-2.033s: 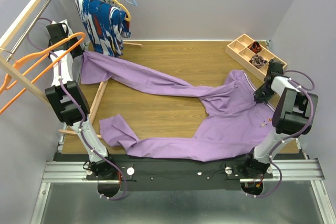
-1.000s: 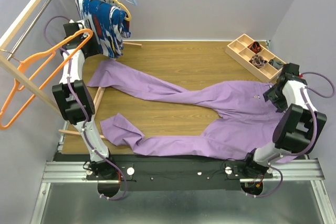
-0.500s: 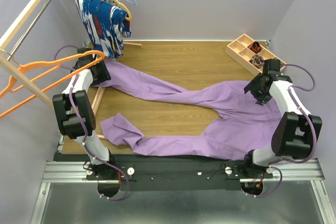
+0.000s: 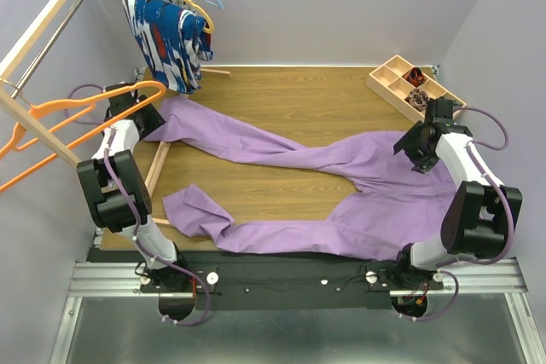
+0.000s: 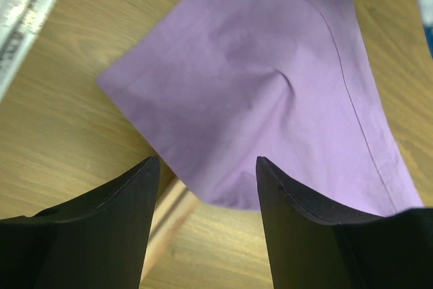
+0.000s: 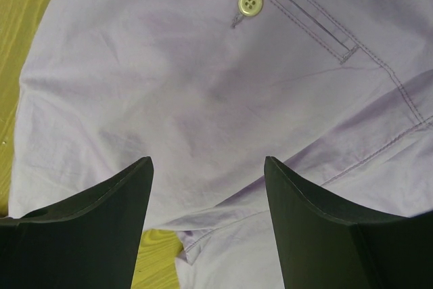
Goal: Place the trousers on the hanger
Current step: Fold the trousers
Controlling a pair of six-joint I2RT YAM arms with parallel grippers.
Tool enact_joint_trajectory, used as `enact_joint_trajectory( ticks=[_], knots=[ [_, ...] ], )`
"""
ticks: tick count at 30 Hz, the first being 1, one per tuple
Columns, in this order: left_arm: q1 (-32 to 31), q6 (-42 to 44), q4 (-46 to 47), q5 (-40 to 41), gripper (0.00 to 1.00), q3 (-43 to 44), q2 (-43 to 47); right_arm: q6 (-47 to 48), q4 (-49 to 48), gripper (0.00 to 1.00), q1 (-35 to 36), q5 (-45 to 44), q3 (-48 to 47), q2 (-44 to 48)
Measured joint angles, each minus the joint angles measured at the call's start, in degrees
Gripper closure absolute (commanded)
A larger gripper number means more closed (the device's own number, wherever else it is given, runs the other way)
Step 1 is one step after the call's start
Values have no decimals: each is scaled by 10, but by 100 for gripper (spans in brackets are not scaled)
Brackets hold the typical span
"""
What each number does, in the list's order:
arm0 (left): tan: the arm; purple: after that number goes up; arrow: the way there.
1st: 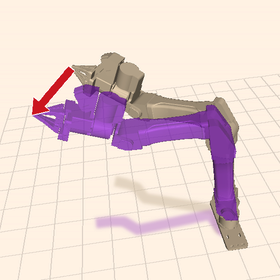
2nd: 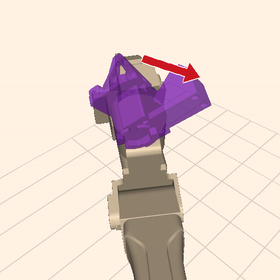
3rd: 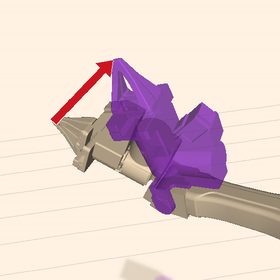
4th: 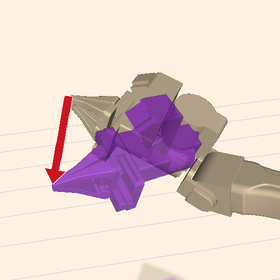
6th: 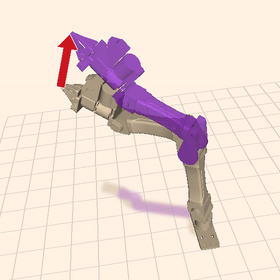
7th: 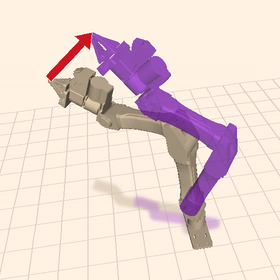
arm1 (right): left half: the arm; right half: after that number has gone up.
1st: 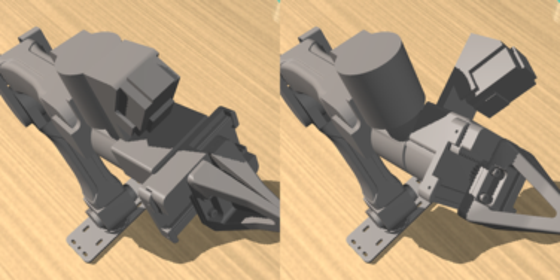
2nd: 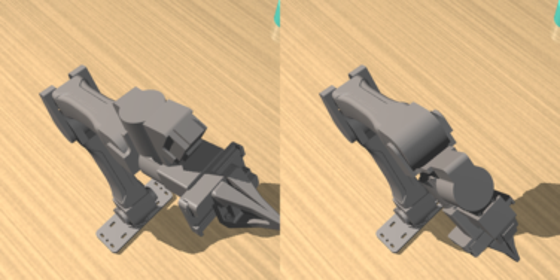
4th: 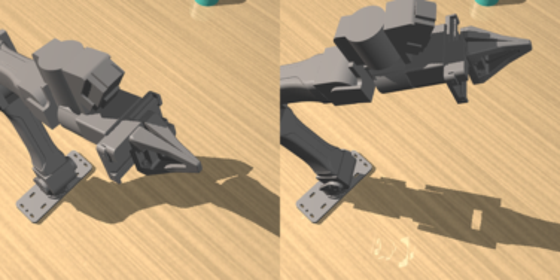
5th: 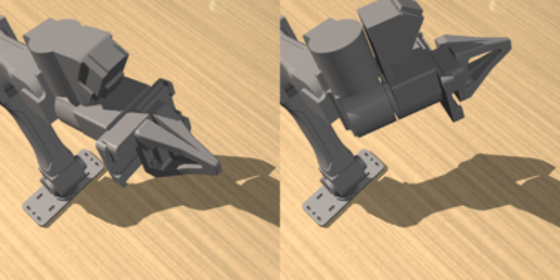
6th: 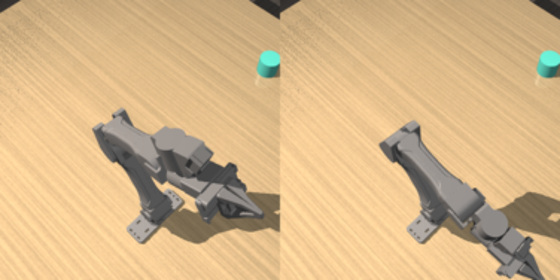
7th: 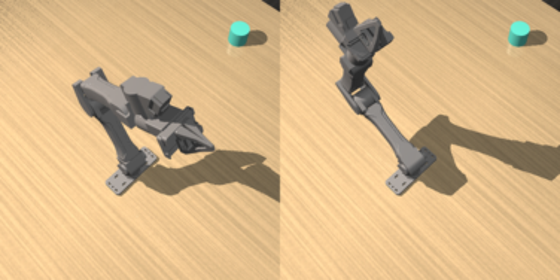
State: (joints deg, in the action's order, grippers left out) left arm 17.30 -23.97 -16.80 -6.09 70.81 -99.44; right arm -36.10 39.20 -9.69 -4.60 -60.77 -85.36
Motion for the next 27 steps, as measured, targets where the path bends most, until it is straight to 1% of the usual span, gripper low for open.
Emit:
enact_joint_trajectory(
  ticks=[6,13,20,24,27],
  knots=[
    [35,-28,26,-7,33,-2,-14,-4,-2,25,0,5,12,0],
    [38,-76,58,-35,32,-25,-45,-5,-3,25,0,10,12,0],
    [40,-100,77,-38,34,-34,-62,-7,-4,25,0,11,12,0],
    [40,-104,91,-39,41,-35,-71,-10,-4,25,0,12,12,0],
    [40,-110,102,-42,59,-35,-84,-10,-4,25,0,12,11,0]
  ],
)
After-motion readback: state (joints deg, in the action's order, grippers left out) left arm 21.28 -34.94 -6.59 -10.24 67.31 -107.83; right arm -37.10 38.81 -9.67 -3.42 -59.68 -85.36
